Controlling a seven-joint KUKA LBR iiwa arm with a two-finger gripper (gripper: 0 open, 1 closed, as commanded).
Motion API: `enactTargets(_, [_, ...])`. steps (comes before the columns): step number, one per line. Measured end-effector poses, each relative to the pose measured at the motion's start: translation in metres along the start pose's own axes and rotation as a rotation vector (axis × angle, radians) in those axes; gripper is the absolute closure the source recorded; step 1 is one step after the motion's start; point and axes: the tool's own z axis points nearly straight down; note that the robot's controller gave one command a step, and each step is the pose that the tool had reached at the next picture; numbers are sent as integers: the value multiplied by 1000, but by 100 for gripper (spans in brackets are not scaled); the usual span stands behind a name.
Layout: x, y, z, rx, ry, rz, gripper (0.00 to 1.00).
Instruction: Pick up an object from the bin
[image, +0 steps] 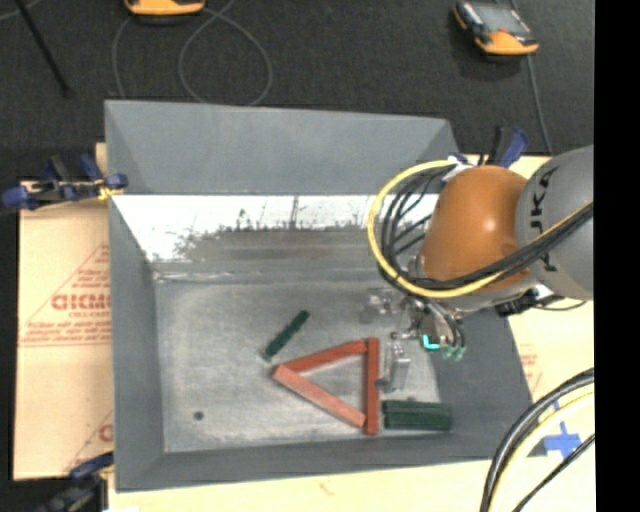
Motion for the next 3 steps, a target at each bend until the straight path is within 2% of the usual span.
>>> enactTargets(1, [-28,29,87,0,-3,-27,0])
enactTargets(2, [-30,6,51,-3,-11,28,0])
enactTargets(3, [-46,20,39,1,-12,-50,0])
